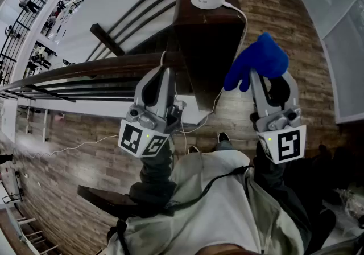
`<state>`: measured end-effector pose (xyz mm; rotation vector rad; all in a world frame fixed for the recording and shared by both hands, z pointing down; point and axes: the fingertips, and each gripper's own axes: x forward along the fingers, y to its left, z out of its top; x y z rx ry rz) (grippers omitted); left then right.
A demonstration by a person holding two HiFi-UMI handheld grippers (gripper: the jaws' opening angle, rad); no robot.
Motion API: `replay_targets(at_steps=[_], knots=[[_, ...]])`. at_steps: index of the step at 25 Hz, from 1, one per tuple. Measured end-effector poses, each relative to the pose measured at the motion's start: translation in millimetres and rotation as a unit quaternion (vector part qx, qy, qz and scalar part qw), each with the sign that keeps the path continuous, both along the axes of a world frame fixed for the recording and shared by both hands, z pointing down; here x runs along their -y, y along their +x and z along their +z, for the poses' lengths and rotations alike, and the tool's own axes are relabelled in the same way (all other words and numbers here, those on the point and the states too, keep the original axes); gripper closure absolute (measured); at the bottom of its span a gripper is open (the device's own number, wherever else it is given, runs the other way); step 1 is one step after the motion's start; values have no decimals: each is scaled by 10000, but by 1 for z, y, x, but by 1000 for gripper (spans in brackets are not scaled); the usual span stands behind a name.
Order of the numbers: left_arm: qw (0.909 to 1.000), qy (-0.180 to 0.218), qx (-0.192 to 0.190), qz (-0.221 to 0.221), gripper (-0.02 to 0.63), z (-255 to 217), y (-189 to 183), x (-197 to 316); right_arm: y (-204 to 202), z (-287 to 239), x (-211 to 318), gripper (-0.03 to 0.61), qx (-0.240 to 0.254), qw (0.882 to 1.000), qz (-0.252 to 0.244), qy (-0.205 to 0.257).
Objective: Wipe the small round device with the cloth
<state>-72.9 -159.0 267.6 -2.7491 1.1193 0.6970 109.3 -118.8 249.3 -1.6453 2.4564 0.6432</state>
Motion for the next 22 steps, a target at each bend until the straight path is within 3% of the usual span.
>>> replay_targets(at_steps=[10, 15, 19, 22], knots=[[10000, -21, -41, -87, 609, 5, 11, 5, 5, 11, 2, 480, -55, 9997, -207, -71], [9999, -128, -2, -56, 609, 10, 31, 4, 27, 3, -4, 479, 45, 9990, -401, 214], [10000, -65, 18, -16, 609, 20, 29, 8, 17, -1, 1, 480, -681, 9950, -444, 582], [9999, 109, 73, -63, 609, -1, 25, 15, 13, -45, 19, 480, -1466, 9824, -298, 1118]])
